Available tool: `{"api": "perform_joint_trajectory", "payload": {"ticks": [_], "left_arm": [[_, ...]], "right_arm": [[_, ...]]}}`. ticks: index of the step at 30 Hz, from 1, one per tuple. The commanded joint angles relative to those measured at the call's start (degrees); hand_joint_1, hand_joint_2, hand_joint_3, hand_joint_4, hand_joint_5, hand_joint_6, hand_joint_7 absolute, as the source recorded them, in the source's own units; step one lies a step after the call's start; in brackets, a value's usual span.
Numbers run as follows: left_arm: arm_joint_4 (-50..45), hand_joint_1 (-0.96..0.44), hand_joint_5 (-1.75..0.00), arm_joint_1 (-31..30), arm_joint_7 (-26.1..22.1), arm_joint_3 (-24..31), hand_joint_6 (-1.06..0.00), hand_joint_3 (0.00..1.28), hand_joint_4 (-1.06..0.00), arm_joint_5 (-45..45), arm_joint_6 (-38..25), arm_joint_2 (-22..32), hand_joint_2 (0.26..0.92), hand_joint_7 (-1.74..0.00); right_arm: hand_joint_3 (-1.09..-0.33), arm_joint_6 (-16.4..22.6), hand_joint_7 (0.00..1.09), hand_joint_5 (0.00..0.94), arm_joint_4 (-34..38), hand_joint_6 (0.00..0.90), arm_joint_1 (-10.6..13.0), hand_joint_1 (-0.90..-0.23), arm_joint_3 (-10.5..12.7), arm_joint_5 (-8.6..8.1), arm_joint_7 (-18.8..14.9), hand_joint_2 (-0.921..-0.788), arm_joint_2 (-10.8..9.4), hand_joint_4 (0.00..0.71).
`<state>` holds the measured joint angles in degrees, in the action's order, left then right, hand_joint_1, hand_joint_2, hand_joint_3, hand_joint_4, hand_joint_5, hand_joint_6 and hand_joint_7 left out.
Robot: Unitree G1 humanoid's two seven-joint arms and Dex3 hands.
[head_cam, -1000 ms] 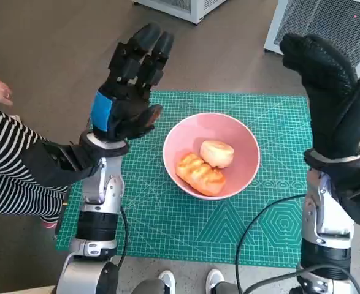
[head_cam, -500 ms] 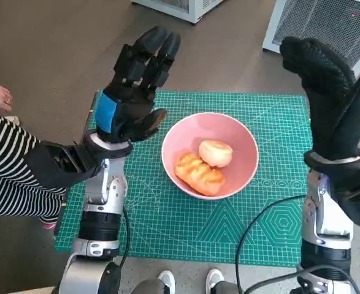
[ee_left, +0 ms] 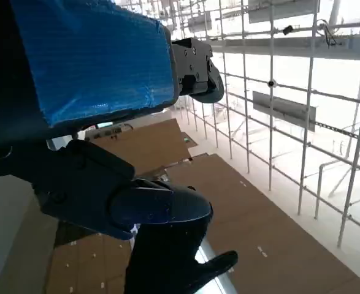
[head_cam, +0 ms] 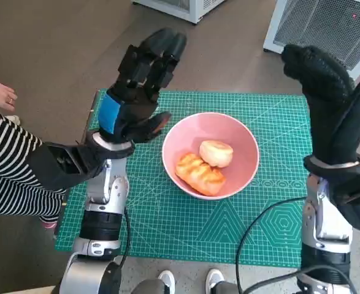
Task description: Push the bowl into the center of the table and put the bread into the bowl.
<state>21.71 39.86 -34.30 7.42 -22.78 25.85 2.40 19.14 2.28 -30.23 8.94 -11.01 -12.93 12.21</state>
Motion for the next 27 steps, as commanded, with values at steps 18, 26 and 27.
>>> {"api": "perform_joint_trajectory", "payload": {"ticks": [18, 26, 27], "left_arm": [[-2.44, -0.62, -0.05, -1.68, -0.90, -0.27, 0.00, 0.36, -0.09, -1.22, -0.64, -0.48, 0.921, -0.60], [-4.17, -0.62, -0.05, -2.91, -0.67, -0.29, 0.00, 0.36, -0.08, -1.89, -2.55, -0.64, 0.914, -0.58], [-4.46, -0.62, -0.05, -3.08, -0.67, -0.28, 0.00, 0.36, -0.08, -1.96, -2.76, -0.64, 0.913, -0.58]], "right_arm": [[-0.687, -0.27, 0.51, 0.000, -0.92, 0.060, 3.05, -0.701, -0.61, 0.46, 0.78, -0.921, -1.06, 0.145], [-0.680, -0.62, 0.51, 0.000, -2.09, 0.052, 3.98, -0.698, -0.72, -0.01, 0.69, -0.921, -1.63, 0.140], [-0.679, -0.66, 0.51, 0.000, -2.28, 0.051, 4.11, -0.698, -0.76, 0.00, 0.71, -0.921, -1.69, 0.138]]}}
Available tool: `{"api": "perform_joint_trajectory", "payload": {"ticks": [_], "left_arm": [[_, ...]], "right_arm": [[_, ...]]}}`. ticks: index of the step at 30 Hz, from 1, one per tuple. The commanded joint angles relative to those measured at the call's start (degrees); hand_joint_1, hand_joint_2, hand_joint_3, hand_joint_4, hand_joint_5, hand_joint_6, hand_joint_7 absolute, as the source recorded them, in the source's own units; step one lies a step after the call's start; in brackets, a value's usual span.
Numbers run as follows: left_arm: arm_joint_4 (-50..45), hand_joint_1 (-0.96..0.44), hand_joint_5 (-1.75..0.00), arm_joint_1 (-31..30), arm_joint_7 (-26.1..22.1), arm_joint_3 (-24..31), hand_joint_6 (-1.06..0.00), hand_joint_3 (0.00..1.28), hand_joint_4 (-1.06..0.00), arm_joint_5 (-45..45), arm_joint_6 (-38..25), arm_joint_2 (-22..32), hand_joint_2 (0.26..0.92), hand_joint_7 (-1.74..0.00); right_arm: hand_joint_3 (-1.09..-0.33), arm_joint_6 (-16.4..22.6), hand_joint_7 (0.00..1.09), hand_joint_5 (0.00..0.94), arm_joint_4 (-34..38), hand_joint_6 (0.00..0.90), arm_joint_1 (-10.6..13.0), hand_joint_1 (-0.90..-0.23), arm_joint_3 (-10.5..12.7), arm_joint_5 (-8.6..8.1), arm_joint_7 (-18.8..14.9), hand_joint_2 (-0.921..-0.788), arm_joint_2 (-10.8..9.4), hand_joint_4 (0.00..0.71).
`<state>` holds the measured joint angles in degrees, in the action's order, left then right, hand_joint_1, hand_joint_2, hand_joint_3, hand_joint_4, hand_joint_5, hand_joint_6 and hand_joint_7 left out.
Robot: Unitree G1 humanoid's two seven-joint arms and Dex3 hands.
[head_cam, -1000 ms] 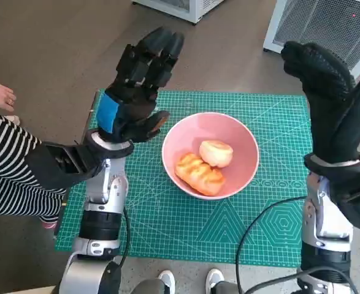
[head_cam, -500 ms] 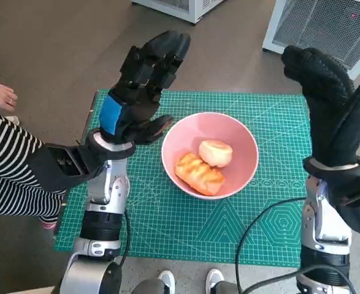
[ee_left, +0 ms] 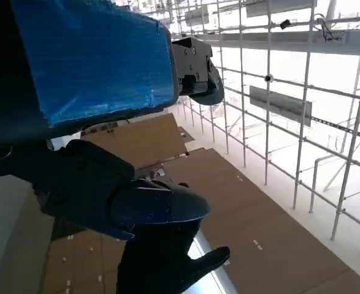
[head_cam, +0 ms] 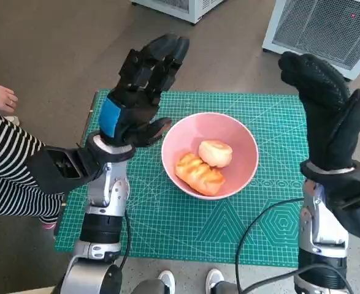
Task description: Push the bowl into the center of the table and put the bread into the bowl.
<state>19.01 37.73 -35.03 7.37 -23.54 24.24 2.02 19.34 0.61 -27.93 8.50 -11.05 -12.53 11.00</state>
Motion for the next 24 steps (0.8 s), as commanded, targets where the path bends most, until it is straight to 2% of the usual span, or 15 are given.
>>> {"api": "perform_joint_trajectory", "payload": {"ticks": [1, 24], "left_arm": [[-1.94, -0.62, -0.06, -1.07, 0.11, -0.23, 0.00, 0.36, -0.08, -1.23, -1.35, -0.28, 0.912, -0.58], [-4.80, -0.61, -0.10, -3.27, 1.21, -0.37, 0.00, 0.37, -0.06, -0.39, -2.79, -0.37, 0.903, -0.60]], "right_arm": [[-0.678, -0.84, 0.51, 0.000, -0.64, 0.051, 1.88, -0.698, -0.34, -0.03, 0.26, -0.921, -0.55, 0.138], [-0.679, -0.49, 0.50, 0.002, 0.80, 0.049, 1.81, -0.689, -0.31, -0.69, -0.65, -0.921, -0.62, 0.137]]}}
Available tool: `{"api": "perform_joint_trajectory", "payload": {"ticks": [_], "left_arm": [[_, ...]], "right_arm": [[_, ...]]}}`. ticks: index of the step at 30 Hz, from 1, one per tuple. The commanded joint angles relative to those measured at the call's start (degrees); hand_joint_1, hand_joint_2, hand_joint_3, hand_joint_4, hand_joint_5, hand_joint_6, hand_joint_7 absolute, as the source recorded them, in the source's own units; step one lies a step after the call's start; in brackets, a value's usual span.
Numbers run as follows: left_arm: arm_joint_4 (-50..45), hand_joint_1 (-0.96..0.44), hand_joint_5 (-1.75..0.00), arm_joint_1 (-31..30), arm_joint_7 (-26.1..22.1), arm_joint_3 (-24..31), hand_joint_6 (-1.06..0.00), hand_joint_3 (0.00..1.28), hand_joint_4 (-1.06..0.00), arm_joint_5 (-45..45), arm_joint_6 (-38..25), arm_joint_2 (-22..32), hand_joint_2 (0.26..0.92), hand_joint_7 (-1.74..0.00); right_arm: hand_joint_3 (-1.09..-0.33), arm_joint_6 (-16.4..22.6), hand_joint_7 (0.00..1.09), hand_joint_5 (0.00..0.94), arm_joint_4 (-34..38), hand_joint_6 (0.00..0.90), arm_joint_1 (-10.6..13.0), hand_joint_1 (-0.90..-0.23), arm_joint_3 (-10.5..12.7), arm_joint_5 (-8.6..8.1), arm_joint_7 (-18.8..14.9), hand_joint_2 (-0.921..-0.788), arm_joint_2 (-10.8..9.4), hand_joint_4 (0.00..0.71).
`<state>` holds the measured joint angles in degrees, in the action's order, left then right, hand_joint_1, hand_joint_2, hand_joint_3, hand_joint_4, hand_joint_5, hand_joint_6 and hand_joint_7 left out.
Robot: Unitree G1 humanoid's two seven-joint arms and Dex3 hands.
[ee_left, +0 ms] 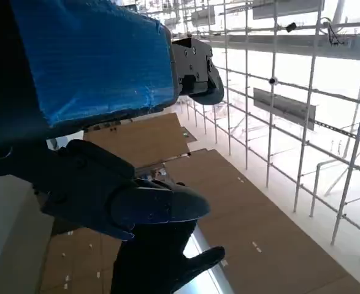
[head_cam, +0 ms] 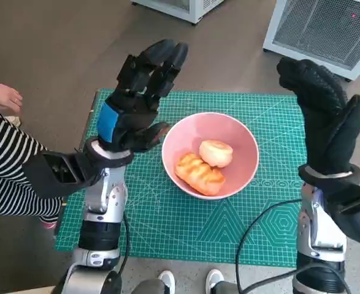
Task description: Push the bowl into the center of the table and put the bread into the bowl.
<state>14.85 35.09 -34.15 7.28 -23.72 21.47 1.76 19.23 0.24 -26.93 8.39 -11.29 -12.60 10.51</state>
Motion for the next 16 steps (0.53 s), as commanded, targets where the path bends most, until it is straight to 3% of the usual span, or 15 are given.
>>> {"api": "perform_joint_trajectory", "payload": {"ticks": [1, 16], "left_arm": [[-0.68, -0.61, -0.11, -0.69, 0.38, -0.28, 0.00, 0.37, -0.06, -0.13, 0.06, -0.08, 0.902, -0.59], [-0.58, -0.61, -0.23, -1.24, 1.39, -0.33, 0.00, 0.39, 0.00, 1.37, 1.12, 0.30, 0.892, -0.56]], "right_arm": [[-0.679, -0.35, 0.50, 0.002, 1.16, 0.048, 0.82, -0.688, -0.24, -0.43, -0.60, -0.921, -0.14, 0.137], [-0.682, 0.54, 0.50, 0.004, 2.41, 0.048, 0.45, -0.674, -0.38, -0.54, -1.51, -0.921, 0.05, 0.144]]}}
